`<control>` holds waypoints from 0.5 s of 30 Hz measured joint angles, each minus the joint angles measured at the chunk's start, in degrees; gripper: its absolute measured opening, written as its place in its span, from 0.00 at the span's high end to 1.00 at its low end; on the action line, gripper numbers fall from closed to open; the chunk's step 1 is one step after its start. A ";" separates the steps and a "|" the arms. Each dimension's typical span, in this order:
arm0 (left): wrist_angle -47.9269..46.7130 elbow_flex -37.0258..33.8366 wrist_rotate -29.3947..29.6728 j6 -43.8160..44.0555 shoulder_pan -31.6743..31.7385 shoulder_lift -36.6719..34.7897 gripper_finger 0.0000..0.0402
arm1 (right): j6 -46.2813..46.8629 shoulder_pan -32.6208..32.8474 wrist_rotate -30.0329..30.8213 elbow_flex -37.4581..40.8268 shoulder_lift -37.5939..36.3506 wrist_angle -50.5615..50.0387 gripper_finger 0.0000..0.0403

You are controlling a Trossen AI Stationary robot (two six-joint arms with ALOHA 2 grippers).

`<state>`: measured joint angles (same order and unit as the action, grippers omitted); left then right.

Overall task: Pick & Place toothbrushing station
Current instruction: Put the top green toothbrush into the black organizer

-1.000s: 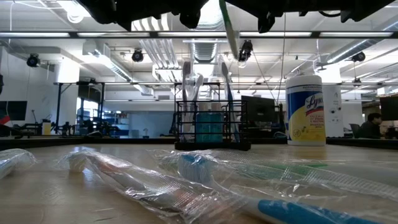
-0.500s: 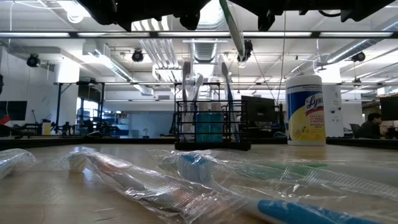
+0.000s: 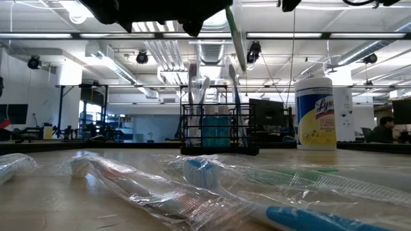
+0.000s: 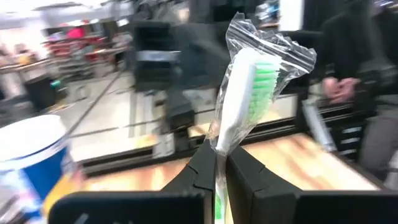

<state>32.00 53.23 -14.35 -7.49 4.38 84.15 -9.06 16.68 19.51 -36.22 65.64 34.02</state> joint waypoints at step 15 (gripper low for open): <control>4.73 0.04 12.54 -0.60 0.92 8.07 0.96 | -0.87 7.46 4.82 8.53 1.95 12.02 0.76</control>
<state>36.73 53.28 -1.81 -8.09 5.30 92.22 -9.92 24.14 24.33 -27.69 67.59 46.04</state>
